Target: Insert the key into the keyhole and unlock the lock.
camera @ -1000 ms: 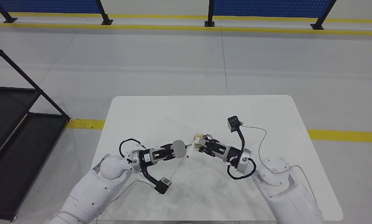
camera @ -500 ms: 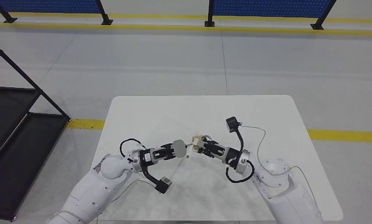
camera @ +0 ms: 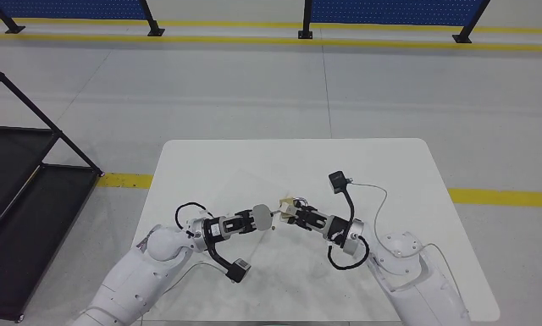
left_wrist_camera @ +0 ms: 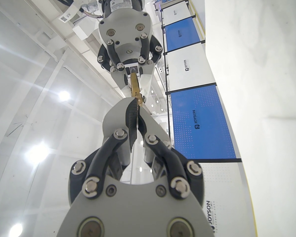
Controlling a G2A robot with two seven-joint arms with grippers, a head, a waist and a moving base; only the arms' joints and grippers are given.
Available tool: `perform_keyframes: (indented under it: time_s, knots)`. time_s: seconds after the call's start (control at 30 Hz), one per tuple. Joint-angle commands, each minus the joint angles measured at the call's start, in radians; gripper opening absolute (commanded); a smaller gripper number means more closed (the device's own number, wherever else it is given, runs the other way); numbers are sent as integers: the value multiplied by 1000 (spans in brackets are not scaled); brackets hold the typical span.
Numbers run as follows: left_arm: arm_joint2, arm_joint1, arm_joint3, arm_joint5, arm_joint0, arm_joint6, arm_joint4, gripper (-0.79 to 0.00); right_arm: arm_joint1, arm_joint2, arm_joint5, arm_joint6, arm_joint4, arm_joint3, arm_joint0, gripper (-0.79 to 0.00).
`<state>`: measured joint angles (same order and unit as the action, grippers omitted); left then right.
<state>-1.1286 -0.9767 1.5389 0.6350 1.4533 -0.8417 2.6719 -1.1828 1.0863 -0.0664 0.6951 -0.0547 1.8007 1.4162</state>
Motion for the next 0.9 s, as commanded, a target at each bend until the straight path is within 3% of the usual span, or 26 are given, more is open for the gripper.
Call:
perform_keyframes:
  time_s: [0.0, 0.87]
  knots:
    - [1, -1, -3, 0, -1, 0, 0, -785, 1, 0, 0, 1, 1, 0, 0, -785]
    - [9, -7, -11, -1, -10, -1, 2, -785, 7, -10, 4, 19, 1, -2, -11, -785]
